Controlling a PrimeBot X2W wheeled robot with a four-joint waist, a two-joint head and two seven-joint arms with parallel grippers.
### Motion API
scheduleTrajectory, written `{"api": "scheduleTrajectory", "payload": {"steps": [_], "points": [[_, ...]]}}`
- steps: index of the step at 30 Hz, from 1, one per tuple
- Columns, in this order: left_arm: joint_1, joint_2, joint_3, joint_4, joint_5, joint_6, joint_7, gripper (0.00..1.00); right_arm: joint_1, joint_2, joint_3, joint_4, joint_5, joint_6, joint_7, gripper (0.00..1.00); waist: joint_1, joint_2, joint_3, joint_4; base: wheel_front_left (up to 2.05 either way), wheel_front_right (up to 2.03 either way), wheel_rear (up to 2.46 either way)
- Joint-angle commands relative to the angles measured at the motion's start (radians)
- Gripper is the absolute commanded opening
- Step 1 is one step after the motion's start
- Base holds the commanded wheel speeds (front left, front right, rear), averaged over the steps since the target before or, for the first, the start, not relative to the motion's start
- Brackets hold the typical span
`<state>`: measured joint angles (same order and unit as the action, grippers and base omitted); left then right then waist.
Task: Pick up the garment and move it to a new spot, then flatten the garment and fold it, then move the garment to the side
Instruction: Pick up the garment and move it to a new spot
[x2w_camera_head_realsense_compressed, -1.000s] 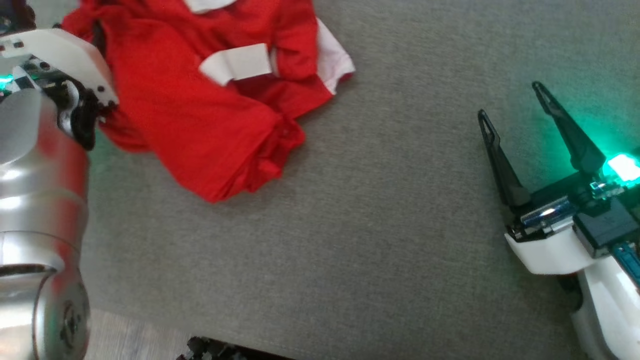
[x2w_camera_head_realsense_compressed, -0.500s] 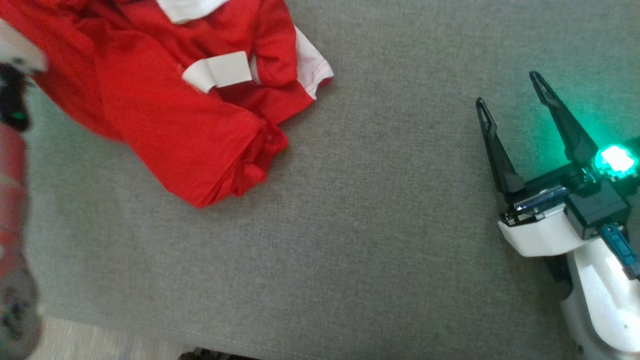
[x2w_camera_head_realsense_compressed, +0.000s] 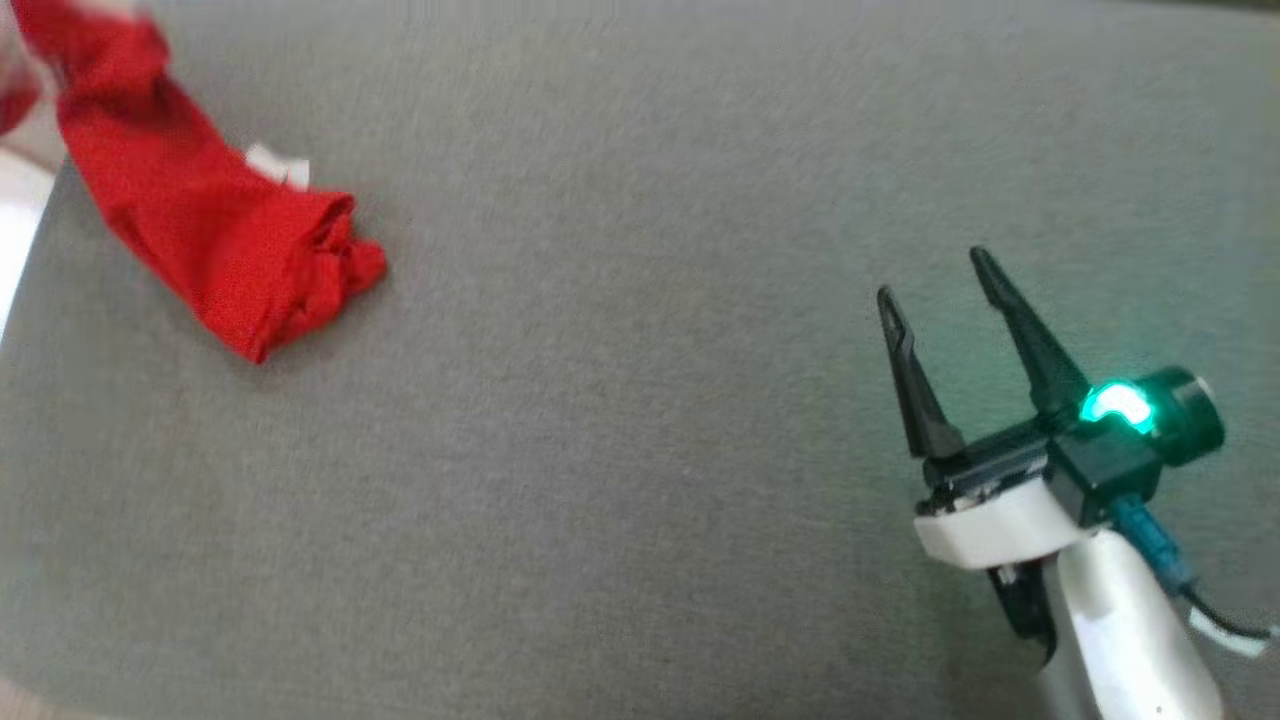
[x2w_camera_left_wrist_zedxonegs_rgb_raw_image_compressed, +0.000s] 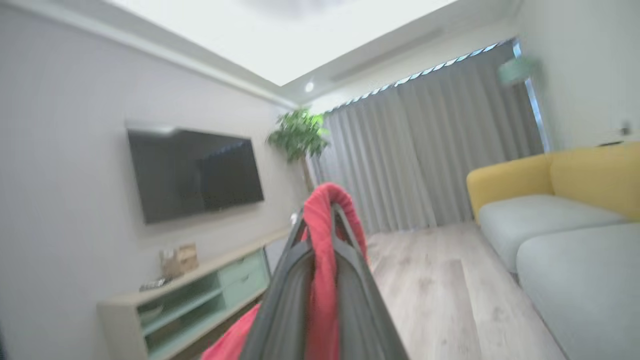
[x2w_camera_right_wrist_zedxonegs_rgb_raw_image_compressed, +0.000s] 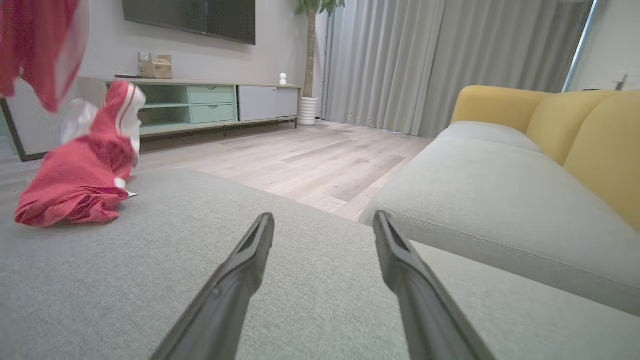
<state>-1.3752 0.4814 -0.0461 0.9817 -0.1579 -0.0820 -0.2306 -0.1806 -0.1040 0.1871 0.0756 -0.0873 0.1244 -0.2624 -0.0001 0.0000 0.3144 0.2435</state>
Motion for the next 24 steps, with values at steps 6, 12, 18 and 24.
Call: {"api": "scheduleTrajectory", "payload": {"steps": [6, 12, 18, 24], "points": [[-0.079, 0.039, -0.084, -0.173, 0.032, -0.032, 0.041, 0.00, 0.063, 0.044, 0.011, -0.021, 0.022, 0.006, 0.001, 1.00, 0.0001, 0.0000, -0.172, -0.136, 0.00, 0.00, 0.00], [-0.070, 0.002, -0.155, -0.288, -0.021, -0.046, 0.117, 0.00, 0.083, 0.053, 0.005, -0.025, 0.038, 0.006, 0.001, 1.00, 0.0001, 0.0000, -0.206, -0.208, 0.00, 0.00, 0.00], [0.065, -0.051, -0.250, -0.419, -0.110, -0.048, 0.159, 0.00, 0.094, 0.053, -0.006, -0.051, 0.136, 0.006, 0.001, 1.00, 0.0001, 0.0000, -0.223, -0.275, 0.00, 0.00, 0.00], [0.318, -0.138, -0.335, -0.583, -0.242, -0.048, 0.145, 0.00, 0.099, 0.054, -0.007, -0.081, 0.178, 0.006, 0.001, 1.00, 0.0001, 0.0000, -0.214, -0.324, 0.00, 0.00, 0.00]]}}
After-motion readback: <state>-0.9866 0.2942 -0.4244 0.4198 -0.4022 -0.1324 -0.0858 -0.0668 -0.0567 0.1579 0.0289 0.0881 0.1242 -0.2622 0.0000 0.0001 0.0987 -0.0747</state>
